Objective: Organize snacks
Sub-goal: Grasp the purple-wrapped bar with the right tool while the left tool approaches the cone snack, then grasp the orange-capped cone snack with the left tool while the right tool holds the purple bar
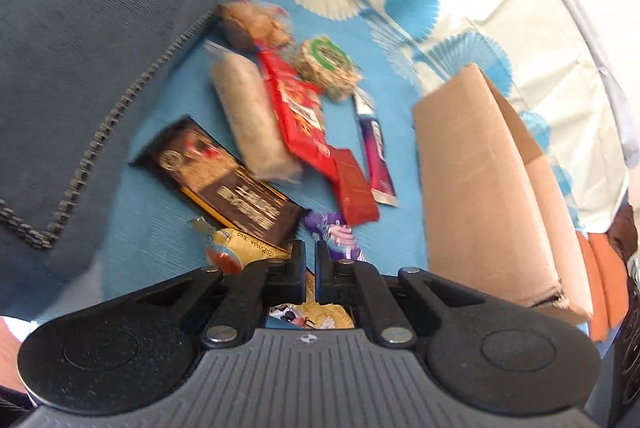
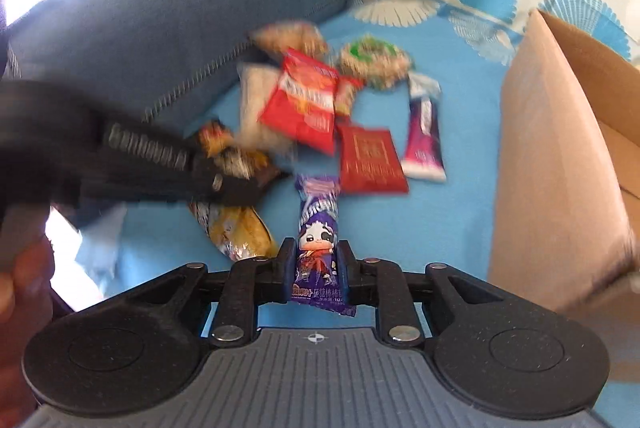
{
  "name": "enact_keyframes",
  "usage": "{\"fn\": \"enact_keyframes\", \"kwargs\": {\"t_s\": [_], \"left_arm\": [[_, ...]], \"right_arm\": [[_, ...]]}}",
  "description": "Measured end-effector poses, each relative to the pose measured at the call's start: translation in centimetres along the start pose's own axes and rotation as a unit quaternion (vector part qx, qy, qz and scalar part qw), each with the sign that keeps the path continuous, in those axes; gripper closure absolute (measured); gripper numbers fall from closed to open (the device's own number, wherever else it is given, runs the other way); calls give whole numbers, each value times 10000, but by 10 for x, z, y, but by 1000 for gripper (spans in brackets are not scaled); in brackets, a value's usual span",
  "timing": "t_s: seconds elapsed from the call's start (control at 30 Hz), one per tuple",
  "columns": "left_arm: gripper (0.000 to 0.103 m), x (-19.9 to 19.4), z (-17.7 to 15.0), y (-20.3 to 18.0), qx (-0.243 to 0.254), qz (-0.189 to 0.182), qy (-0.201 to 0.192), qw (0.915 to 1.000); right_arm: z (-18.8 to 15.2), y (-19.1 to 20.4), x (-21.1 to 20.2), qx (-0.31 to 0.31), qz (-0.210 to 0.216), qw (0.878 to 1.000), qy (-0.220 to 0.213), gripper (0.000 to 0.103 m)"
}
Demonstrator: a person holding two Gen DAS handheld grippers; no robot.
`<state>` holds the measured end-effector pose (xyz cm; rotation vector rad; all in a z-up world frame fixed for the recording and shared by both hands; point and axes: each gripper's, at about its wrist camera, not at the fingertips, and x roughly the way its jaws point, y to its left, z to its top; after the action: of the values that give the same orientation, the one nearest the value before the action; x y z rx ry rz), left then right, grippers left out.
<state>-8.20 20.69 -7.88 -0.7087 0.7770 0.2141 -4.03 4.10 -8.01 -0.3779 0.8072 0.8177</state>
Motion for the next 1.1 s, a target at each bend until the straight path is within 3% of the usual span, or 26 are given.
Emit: {"fn": "enact_keyframes", "kwargs": {"t_s": [0.2, 0.3, 0.5, 0.57, 0.87, 0.97, 1.1], "left_arm": [[99, -10, -4, 14, -436, 65, -82, 9990], [97, -22, -1, 18, -513, 61, -295, 9982], [86, -30, -8, 23, -699, 314, -180, 9969], [77, -25, -9, 19, -570, 389, -47, 9976], [77, 0, -16, -2, 118, 699, 113, 9974], [86, 1, -20, -10, 501, 901, 49, 9947], [93, -5, -21, -15, 777, 1171, -281, 9897]], "right_arm": [[-10, 2, 4, 104, 24, 9999, 65, 77], [-6, 5, 7, 59, 117, 9999, -91, 64], [-2, 6, 20, 31, 128, 9999, -51, 64], [0, 4, 22, 72, 135, 9999, -68, 64], [-2, 1, 21, 120, 96, 9998, -83, 68], [-3, 0, 20, 122, 54, 9999, -107, 79], [-4, -1, 13, 154, -38, 9995, -259, 81]]}}
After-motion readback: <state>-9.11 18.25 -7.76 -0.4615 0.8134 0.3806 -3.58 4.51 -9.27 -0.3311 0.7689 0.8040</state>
